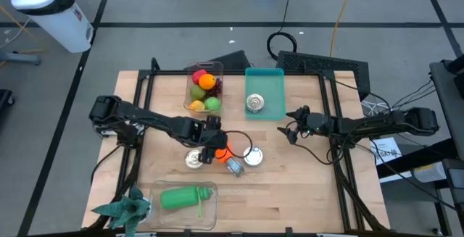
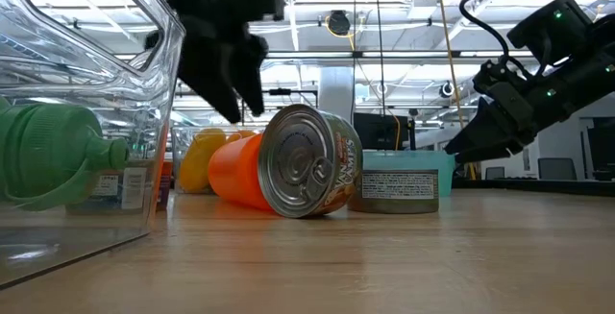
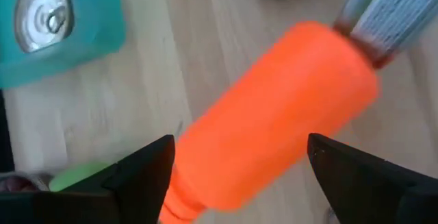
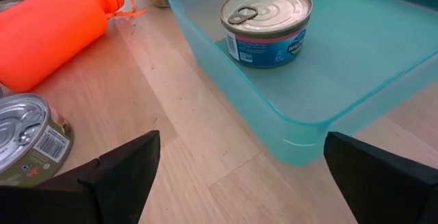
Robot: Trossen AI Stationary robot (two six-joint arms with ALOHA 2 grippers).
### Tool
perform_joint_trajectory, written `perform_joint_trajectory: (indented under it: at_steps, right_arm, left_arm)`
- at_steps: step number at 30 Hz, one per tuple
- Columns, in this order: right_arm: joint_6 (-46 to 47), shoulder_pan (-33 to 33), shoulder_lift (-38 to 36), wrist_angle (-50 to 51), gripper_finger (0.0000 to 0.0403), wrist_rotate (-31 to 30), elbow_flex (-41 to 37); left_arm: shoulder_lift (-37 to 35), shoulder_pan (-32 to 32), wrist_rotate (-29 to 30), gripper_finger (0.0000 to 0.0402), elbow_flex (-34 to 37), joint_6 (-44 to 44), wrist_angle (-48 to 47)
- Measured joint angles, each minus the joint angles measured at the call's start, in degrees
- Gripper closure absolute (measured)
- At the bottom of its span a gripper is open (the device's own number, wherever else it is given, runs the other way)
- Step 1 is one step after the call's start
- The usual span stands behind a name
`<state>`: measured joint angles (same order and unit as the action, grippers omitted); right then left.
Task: Pick & Place Food Item
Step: Put the orange tumbler into the bottom transparent bin
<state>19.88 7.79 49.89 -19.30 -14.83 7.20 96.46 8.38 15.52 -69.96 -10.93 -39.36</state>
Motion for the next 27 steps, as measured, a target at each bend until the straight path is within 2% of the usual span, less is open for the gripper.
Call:
perform_joint_trajectory:
  at_steps: [3, 6, 11, 13, 27]
  right_arm:
    - [0.03, 0.0, 0.0, 0.3, 0.0009, 0.0, 0.0]
    - [0.22, 0.02, 0.0, 0.88, 0.0009, 0.02, 0.02]
    - [0.04, 0.04, 0.0, 1.09, 0.0009, 0.04, 0.02]
    - [0.04, 0.04, 0.0, 1.17, 0.0009, 0.04, 0.02]
    - [-1.01, 0.04, 0.0, 1.69, 0.0009, 0.09, 0.02]
  left_arm:
    - [1.73, -1.11, 1.11, 0.0043, 0.0, -1.27, 0.65]
    - [3.19, -2.05, -3.14, 0.0037, 0.0, -3.05, 0.38]
    - [5.29, -1.82, -5.0, 0.0037, 0.07, -17.38, -0.61]
    - [5.58, -1.81, -5.07, 0.0036, 0.07, -20.03, -0.4]
    - [11.11, -6.19, -8.64, 0.0036, -0.13, -15.07, 5.62]
